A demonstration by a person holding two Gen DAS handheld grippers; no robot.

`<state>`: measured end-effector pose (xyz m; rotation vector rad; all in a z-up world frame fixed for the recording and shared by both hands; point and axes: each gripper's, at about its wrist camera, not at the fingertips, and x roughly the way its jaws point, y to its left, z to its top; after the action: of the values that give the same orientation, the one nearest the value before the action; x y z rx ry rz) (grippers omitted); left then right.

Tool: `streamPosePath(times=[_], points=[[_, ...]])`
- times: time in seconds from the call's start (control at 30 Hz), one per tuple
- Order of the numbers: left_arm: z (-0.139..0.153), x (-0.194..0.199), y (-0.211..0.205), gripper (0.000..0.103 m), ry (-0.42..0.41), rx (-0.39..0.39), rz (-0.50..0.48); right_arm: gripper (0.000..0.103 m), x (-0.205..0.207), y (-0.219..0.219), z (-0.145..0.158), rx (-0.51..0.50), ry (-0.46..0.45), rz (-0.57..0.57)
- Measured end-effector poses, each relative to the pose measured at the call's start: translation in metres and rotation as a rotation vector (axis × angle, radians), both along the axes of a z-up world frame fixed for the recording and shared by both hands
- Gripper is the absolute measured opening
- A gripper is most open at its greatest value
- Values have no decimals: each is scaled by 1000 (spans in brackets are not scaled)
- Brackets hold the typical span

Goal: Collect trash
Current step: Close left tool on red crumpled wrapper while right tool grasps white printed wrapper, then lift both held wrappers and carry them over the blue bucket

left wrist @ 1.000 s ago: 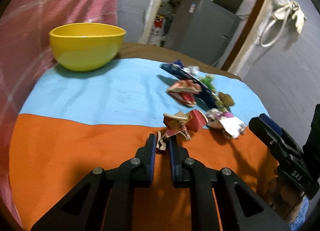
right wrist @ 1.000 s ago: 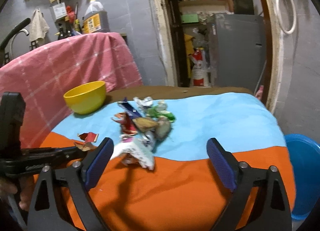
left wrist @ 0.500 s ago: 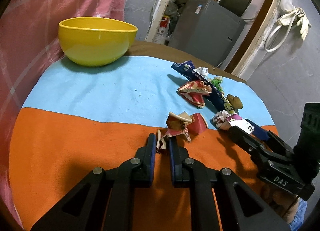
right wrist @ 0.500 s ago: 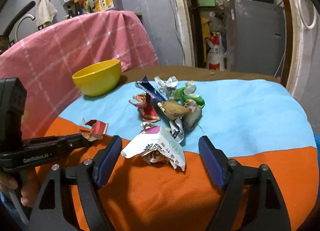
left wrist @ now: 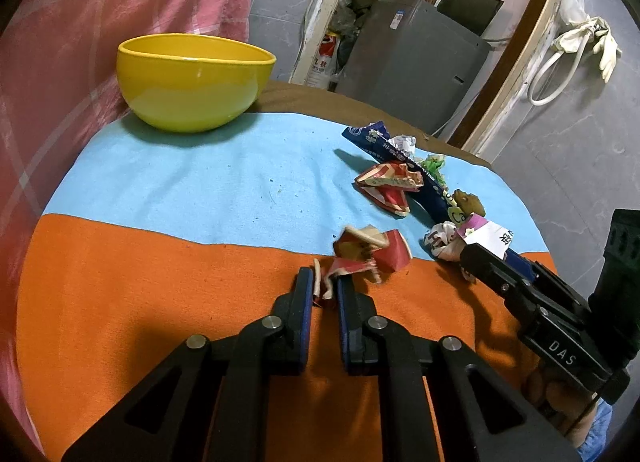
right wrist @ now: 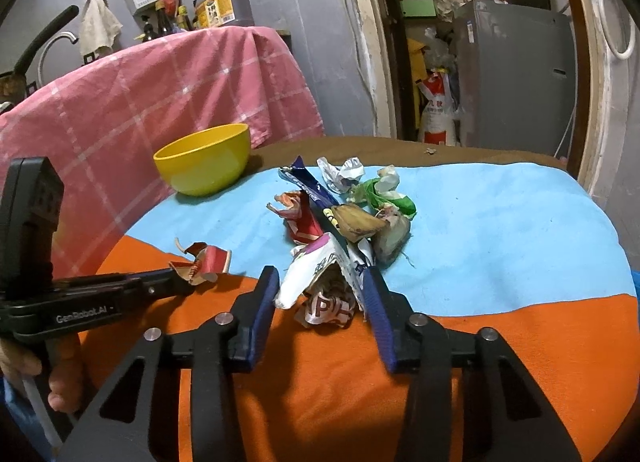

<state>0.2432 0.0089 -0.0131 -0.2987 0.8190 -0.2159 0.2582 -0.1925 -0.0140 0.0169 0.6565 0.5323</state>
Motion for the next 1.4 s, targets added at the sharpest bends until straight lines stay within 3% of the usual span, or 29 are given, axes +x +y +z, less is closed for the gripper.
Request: streamPosePath(times=[0.3, 0.77, 1.07, 1.4], points=[[4, -3, -1, 5, -30, -11, -12, 40, -5, -5, 6, 29, -38, -12], [50, -17, -36, 5, -242, -22, -39, 40, -34, -38, 46, 90, -262, -117], [81, -13, -99, 5, -335, -29, -156, 40, -62, -97, 74, 118, -419, -291], [93, 4, -198, 5, -336, -33, -359, 40, -91, -173, 78, 66, -504, -542]])
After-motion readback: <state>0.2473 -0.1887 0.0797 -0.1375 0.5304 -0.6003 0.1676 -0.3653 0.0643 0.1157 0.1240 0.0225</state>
